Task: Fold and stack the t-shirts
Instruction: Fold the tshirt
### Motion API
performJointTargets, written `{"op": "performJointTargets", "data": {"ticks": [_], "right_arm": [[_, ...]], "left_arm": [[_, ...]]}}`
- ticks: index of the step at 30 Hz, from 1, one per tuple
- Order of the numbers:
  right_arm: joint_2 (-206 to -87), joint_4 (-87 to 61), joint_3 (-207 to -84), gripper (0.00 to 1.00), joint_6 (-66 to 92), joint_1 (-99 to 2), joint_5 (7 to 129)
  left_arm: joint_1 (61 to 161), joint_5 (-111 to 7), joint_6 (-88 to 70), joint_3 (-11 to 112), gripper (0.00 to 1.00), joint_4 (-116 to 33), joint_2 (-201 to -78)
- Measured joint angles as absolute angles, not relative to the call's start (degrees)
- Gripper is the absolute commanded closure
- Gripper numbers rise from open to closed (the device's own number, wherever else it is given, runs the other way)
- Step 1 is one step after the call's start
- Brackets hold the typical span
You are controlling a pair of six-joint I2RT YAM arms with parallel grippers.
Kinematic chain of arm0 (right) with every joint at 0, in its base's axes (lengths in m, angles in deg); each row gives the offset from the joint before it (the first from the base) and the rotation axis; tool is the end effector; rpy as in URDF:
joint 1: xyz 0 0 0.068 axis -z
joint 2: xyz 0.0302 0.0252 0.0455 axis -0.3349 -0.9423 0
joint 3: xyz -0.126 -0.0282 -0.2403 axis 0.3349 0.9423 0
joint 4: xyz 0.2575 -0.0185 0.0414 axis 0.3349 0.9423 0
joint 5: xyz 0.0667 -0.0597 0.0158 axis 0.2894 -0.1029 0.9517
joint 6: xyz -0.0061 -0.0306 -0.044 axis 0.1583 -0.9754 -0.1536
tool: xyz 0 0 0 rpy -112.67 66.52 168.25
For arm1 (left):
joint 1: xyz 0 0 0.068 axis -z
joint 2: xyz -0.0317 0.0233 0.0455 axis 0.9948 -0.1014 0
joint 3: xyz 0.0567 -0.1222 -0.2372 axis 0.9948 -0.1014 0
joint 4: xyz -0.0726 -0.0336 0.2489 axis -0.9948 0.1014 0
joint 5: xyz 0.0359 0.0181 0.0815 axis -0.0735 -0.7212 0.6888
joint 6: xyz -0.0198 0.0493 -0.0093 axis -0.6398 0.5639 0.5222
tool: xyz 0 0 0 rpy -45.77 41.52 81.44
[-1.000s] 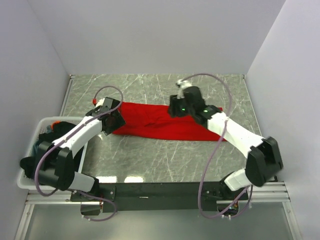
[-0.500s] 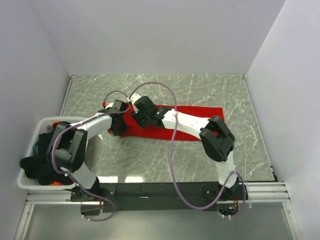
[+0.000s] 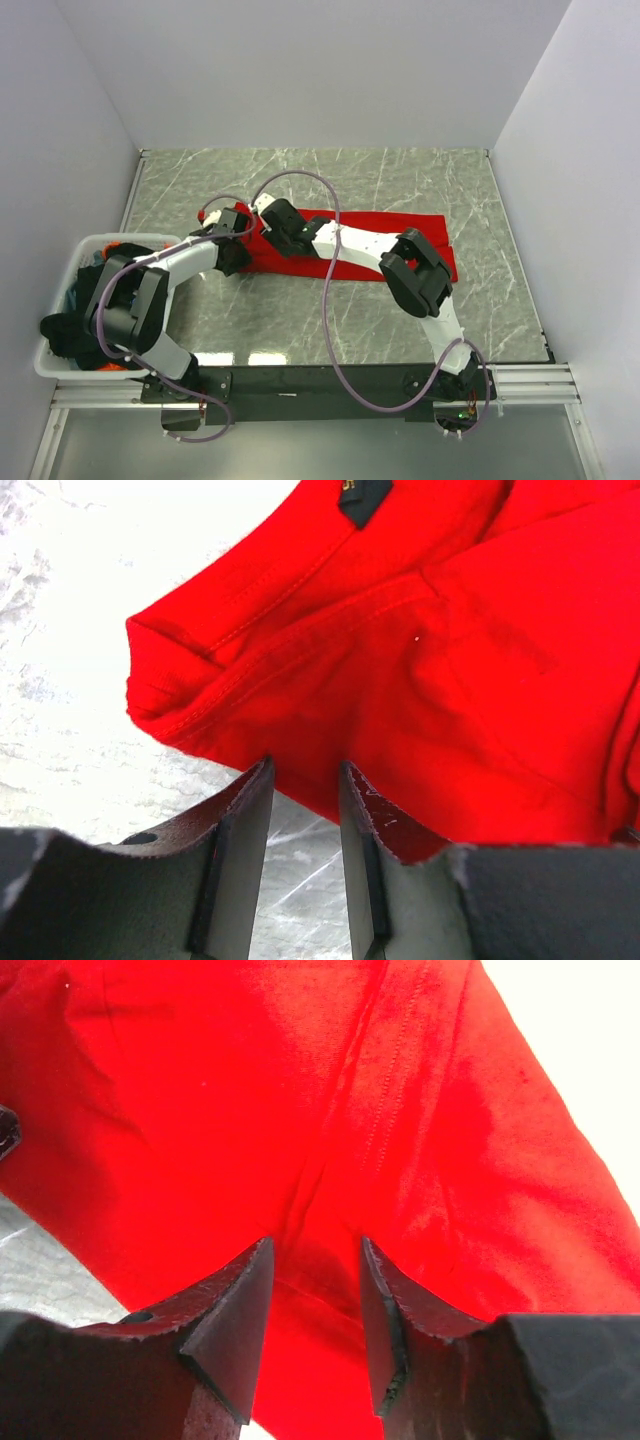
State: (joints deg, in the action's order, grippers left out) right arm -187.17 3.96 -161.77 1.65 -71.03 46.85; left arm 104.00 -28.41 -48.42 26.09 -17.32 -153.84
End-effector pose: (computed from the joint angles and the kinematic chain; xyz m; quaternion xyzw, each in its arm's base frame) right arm 0.3021 0.3663 0.1891 -0.3977 0.8363 0.0462 0.3746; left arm 0.2747 -0.0889 0.1600 -0.2909 0.9210 -0.0228 0.2581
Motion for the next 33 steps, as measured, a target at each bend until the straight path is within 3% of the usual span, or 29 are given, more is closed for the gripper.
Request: {"op": "performJointTargets", "data": {"ticks": [6, 9, 10, 14, 21, 26, 30, 33], "right_arm": [[-188.00, 4.03, -161.77, 0.58, 1.43, -71.05, 46.96], [-188.76, 4.18, -161.77, 0.72, 1.54, -70.74, 46.98], [-189.03, 4.42, -161.77, 0.82, 1.65, -70.55, 47.01], [-189.16, 4.31, -161.66, 0.91, 2.28, -69.76, 47.01], [-189.11, 3.57, -161.40, 0.87, 4.49, -65.41, 48.80], [-189.11, 3.59, -161.40, 0.79, 8.03, -59.99, 49.85], [-189.05, 3.61, -161.40, 0.61, 11.90, -56.06, 50.83], [-188.22, 3.87, -161.34, 0.54, 14.41, -53.72, 50.81]], "left_arm": [[103.12, -29.22, -49.18, 24.93, 0.60, -17.41, -152.62], [102.68, -29.70, -49.27, 24.85, 0.60, -17.19, -152.42], [102.62, -29.79, -49.36, 24.85, 0.60, -17.19, -152.42], [102.40, -30.09, -49.36, 24.82, 0.60, -17.19, -152.40], [102.38, -30.16, -49.38, 24.61, 0.60, -17.12, -152.12], [102.38, -30.27, -49.40, 24.19, 0.59, -16.82, -151.57], [102.38, -30.51, -49.40, 23.84, 0.57, -15.99, -150.98], [102.38, -30.55, -49.42, 23.82, 0.53, -15.49, -150.76]]}}
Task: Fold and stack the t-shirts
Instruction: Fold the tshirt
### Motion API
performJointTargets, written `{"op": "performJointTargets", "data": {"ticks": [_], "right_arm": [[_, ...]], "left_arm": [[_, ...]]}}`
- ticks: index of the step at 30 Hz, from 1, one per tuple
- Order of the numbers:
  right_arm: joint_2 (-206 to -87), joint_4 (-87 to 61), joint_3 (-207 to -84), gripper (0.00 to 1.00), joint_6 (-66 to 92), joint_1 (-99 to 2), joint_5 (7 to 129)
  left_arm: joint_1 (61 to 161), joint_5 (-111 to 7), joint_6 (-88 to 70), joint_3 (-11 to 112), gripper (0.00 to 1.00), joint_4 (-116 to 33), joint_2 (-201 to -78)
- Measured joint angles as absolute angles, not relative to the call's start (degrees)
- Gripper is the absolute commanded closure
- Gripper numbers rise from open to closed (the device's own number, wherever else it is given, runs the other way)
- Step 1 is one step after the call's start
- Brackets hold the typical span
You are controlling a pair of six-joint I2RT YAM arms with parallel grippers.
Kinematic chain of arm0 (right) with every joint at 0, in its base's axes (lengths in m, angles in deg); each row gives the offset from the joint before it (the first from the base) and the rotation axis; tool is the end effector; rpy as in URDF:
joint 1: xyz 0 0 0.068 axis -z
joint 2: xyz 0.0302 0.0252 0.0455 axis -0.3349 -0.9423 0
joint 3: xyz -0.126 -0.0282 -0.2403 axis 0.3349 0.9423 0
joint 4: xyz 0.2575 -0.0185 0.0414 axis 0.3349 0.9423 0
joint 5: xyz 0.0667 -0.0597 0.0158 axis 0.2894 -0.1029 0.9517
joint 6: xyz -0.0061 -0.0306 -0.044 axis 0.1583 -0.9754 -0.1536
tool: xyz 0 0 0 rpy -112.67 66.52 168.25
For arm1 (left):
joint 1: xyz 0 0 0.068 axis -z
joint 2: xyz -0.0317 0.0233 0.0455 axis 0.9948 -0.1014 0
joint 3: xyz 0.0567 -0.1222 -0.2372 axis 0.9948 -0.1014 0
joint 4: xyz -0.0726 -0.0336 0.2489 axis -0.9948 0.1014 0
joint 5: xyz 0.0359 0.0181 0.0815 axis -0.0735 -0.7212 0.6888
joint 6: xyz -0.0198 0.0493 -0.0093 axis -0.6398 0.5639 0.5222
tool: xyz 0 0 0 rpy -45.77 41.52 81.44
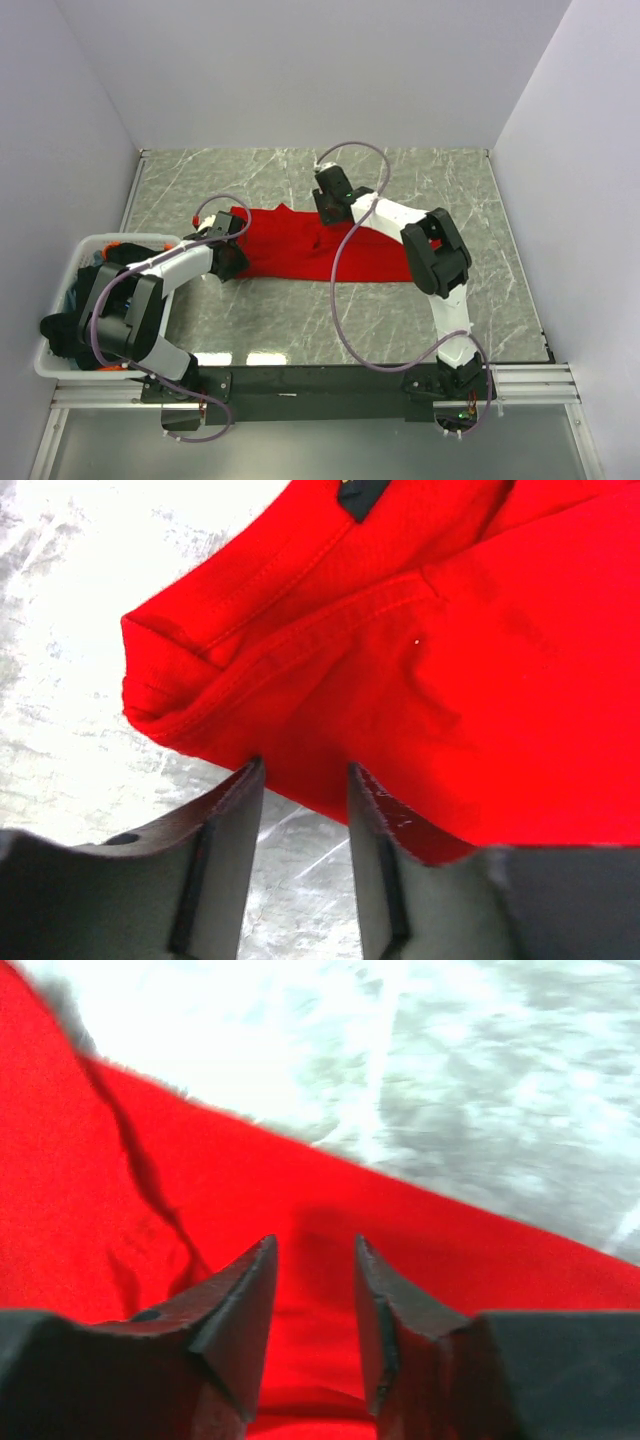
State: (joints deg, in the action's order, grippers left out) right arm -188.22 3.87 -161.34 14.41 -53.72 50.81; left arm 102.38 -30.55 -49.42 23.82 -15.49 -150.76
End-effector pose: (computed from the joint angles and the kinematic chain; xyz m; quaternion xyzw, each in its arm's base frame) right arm 0.3966 0.2621 0.1782 -0.1819 0.9151 0.0572 0.3554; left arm 0.2633 -0.0779 0.1616 -0.3082 0.9197 -0.0313 0.2413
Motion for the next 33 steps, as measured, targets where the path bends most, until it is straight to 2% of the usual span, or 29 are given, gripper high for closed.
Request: {"op": "performJointTargets", "data": {"ticks": [4, 8, 11, 15, 22, 33], "right_arm": [[-184.57, 3.98, -160.03, 0.53, 17.03, -52.14, 51.14], [-175.58, 3.31, -153.21, 0.54, 19.63, -50.90, 51.70], [-167.48, 2.76, -145.67, 0.54, 22.15, -49.30, 52.08], [-158.73, 2.96, -134.91, 0.54, 24.99, -45.13, 51.86], [-155.32, 6.04, -124.05, 0.54, 28.14, -41.63, 51.73], [-155.45, 8.35, -121.49, 0.53, 29.60, -41.43, 53.52]], "left_arm": [[102.38, -30.57, -49.42, 23.82, 0.43, -14.50, -150.26], [102.38, -30.53, -49.56, 24.19, 0.30, -11.53, -149.49], [102.36, -30.31, -49.51, 25.09, 0.26, -7.55, -148.38], [102.31, -29.81, -49.53, 27.67, 0.25, -3.53, -145.19], [102.44, -29.74, -49.53, 33.61, 0.28, -2.20, -142.68], [103.41, -31.47, -48.83, 39.93, 0.35, -3.68, -158.87]]}}
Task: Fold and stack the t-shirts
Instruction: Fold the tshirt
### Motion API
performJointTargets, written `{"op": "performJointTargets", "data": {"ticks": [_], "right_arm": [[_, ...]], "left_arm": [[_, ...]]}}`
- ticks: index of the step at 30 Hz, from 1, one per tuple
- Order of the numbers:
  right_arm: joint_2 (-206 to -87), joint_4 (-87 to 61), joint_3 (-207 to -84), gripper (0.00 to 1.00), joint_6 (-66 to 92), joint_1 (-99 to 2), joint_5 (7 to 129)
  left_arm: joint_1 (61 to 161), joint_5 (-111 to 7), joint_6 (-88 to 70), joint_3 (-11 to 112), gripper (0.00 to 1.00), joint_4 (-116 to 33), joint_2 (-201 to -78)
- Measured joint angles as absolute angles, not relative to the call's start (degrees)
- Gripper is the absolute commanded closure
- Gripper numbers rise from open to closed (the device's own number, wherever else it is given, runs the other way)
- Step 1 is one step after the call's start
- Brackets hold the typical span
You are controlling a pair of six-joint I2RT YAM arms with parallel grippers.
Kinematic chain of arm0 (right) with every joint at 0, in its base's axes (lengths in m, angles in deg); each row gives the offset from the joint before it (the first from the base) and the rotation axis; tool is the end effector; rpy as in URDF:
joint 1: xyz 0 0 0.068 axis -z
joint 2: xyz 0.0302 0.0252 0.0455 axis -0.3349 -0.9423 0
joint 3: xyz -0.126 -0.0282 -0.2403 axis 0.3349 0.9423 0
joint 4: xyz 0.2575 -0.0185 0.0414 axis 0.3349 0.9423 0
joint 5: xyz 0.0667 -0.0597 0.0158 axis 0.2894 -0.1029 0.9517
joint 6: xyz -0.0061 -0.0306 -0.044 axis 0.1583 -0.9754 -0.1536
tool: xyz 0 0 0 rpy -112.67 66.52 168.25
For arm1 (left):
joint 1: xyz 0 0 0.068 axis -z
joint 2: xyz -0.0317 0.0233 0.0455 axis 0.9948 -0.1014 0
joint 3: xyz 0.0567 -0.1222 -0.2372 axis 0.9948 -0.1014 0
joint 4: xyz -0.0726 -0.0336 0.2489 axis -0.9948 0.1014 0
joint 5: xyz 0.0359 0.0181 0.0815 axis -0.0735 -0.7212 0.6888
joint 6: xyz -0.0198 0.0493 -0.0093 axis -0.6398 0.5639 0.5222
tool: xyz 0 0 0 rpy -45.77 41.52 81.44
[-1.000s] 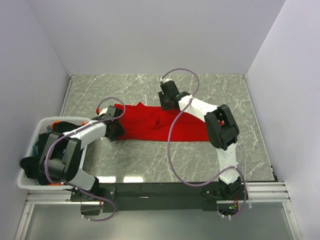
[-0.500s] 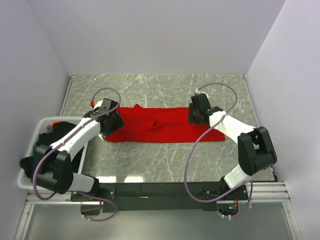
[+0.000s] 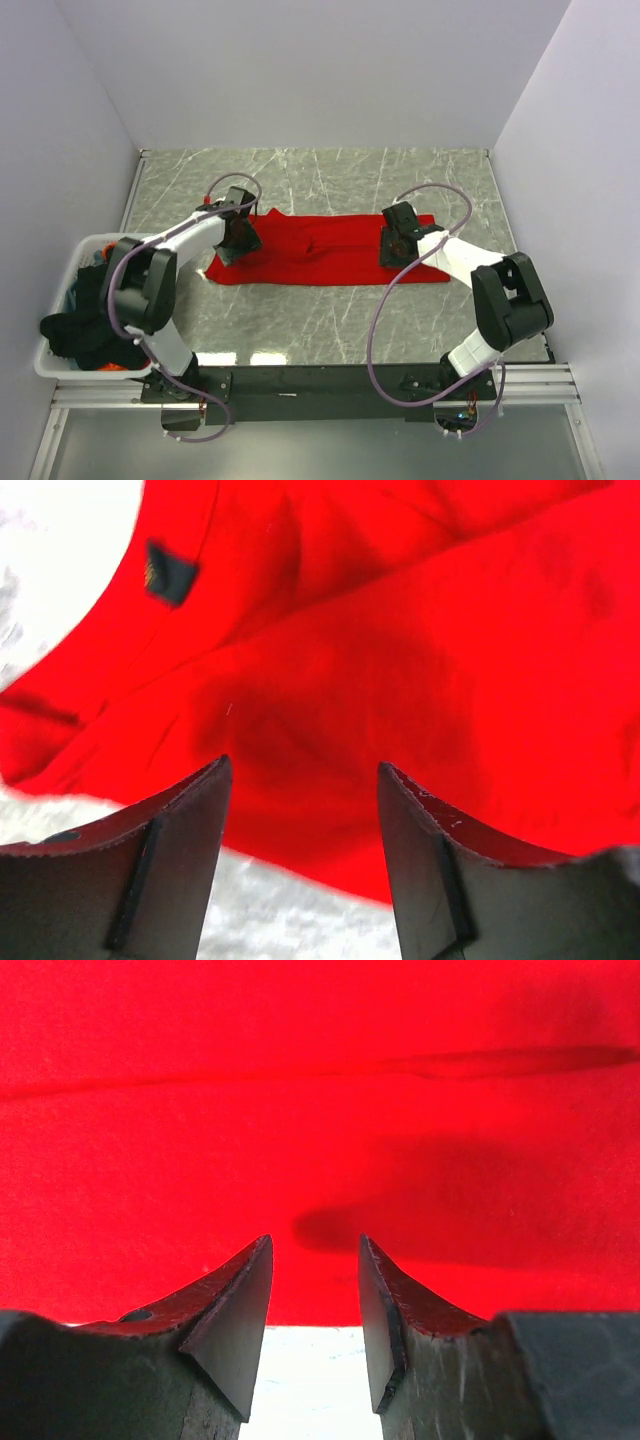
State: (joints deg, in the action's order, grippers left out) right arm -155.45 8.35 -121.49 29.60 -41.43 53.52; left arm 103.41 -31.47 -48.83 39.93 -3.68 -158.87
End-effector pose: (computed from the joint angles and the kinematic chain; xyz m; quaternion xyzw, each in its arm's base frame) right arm 0.2831 0.1092 0.1779 0.0273 0.9646 0.0483 0.2580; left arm 0.3041 -0.0979 0.1903 -0.2922 0.9326 -0.0193 0.2109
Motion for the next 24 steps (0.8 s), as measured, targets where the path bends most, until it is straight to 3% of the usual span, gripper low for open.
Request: {"op": "performJointTargets", "data": {"ticks": [8, 14, 21, 24], "right_arm": [[-156.92, 10.76, -119.57, 0.53, 29.78, -41.83, 55.73], [-152.11, 10.54, -114.63, 0.53, 30.43, -43.16, 60.29], [-148.35, 17.34, -112.53, 0.54, 32.71, -56.65, 66.24], [-147.87, 21.01, -113.71, 0.54, 33.56, -61.57, 69.26]], "left_arm": [[101.79, -30.55, -46.45, 48.69, 0.37, -2.50, -170.63], [98.84, -30.55, -42.06, 58.70, 0.33, 0.14, -177.93], [98.62, -30.01, -33.95, 68.41, 0.19, -0.12, -184.29], [98.55, -28.83, -31.59, 69.02, 0.07, -1.61, -184.58]]}}
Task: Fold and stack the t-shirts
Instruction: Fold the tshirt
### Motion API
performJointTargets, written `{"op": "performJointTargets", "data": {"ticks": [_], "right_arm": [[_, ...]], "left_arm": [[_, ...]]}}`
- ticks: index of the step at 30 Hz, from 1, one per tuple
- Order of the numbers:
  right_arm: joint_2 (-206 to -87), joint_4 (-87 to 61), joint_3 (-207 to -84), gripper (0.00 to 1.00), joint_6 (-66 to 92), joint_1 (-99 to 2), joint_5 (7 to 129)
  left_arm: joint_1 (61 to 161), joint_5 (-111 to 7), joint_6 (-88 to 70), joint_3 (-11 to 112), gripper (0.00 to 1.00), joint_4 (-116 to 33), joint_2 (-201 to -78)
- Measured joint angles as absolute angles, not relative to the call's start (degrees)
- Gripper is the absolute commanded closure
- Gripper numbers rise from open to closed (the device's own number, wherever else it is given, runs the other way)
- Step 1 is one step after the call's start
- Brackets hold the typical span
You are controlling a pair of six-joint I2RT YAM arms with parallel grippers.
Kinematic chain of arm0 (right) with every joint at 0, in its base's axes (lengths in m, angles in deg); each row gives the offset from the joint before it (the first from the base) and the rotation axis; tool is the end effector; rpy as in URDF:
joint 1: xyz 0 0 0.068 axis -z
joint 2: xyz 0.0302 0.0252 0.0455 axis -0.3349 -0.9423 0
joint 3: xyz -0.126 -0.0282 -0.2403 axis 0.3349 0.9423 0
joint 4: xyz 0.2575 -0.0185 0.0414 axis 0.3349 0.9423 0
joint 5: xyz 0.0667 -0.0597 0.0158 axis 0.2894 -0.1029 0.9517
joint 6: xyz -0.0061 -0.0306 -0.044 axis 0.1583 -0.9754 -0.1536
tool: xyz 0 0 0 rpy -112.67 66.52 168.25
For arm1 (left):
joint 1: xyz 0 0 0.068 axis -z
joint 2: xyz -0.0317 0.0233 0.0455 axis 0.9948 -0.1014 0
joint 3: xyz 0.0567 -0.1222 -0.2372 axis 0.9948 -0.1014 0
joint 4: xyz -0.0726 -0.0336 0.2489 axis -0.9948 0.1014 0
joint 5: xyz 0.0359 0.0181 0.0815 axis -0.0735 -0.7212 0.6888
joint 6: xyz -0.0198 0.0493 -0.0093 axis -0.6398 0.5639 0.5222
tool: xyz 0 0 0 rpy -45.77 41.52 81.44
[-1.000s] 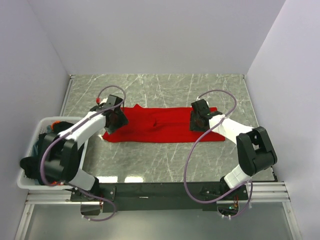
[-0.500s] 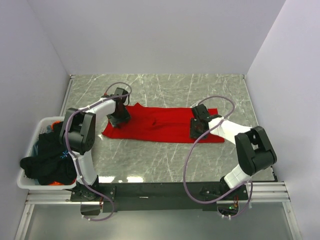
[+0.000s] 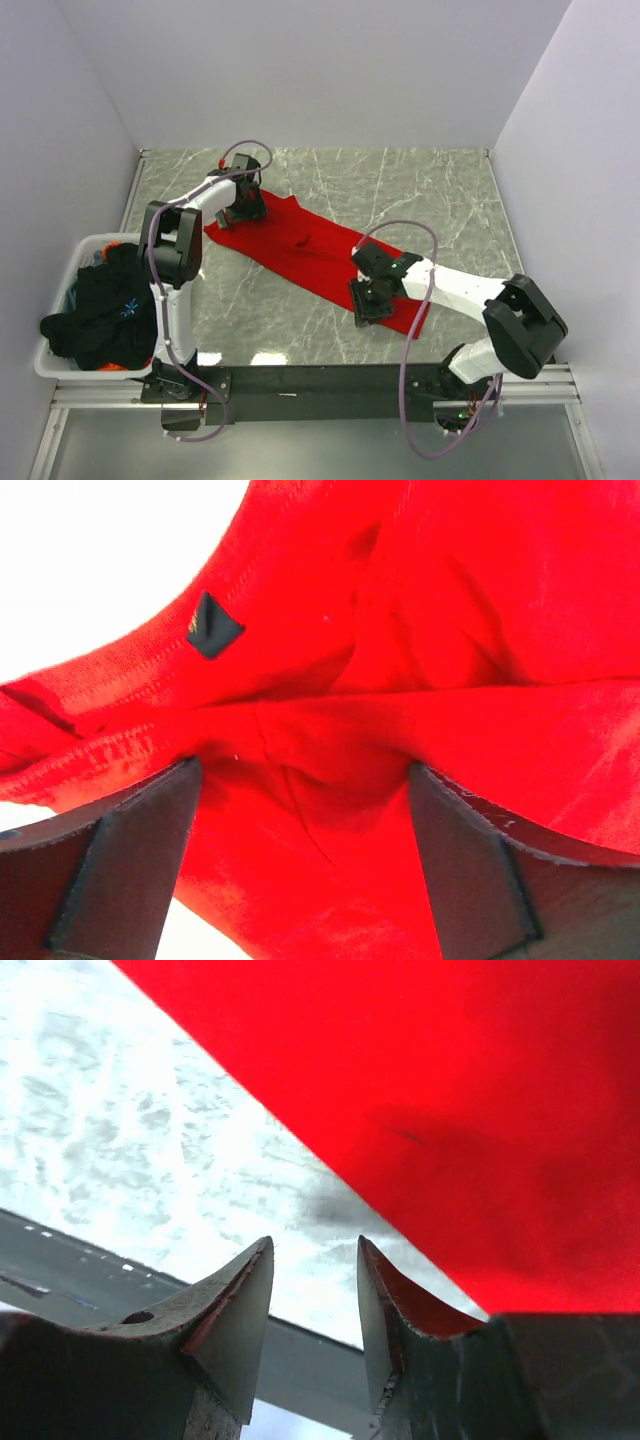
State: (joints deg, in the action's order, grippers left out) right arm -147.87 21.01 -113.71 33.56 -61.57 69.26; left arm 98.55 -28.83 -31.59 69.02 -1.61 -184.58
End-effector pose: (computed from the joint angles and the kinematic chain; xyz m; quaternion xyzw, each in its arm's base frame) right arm 0.1788 0.1686 0.1652 -0.1376 0.9763 0.1491 0.0754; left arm 0.4265 -0.0997 0.1700 -0.1947 0.9529 0.0373 0.2295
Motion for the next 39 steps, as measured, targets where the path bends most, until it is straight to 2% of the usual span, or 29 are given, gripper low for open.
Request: {"op": "performJointTargets", "data": {"ticks": [1, 3, 8, 14, 20, 26, 33, 35, 39], "right_arm": [[-147.39, 22.08, -114.28, 0.54, 33.67, -61.81, 69.41], [-146.62, 23.79, -116.11, 0.54, 33.51, -61.67, 68.49], [-146.51, 24.75, -121.89, 0.56, 31.87, -61.52, 63.77], [-151.89, 24.75, -123.55, 0.59, 31.66, -61.17, 57.82], [-157.27, 25.03, -123.46, 0.59, 31.68, -60.89, 54.13], [-159.06, 24.97, -123.44, 0.59, 31.44, -61.26, 54.24], [-160.24, 25.16, -124.22, 0.60, 31.15, -67.42, 59.11], [-161.70, 25.80, -125.97, 0.60, 31.22, -70.72, 62.24], [-168.31, 26.39, -133.58, 0.61, 31.87, -77.63, 71.11]], "left_arm": [[98.49, -28.61, -31.24, 69.02, 0.02, -1.98, -184.49], [98.33, -28.56, -30.80, 68.65, 0.02, -2.74, -183.79], [98.27, -27.27, -33.47, 67.69, 0.18, -1.45, -177.25], [101.57, -26.22, -40.18, 66.64, 0.25, -0.43, -168.69], [108.08, -29.18, -45.25, 59.23, 0.29, -1.37, -169.03], [110.29, -31.67, -47.78, 57.41, 0.29, -1.85, -176.03], [109.46, -31.47, -45.84, 63.44, 0.27, -0.38, -180.62], [108.85, -31.49, -43.48, 66.59, 0.26, -0.23, -182.85], [106.66, -31.86, -35.30, 73.85, 0.15, -0.45, -187.72]]}}
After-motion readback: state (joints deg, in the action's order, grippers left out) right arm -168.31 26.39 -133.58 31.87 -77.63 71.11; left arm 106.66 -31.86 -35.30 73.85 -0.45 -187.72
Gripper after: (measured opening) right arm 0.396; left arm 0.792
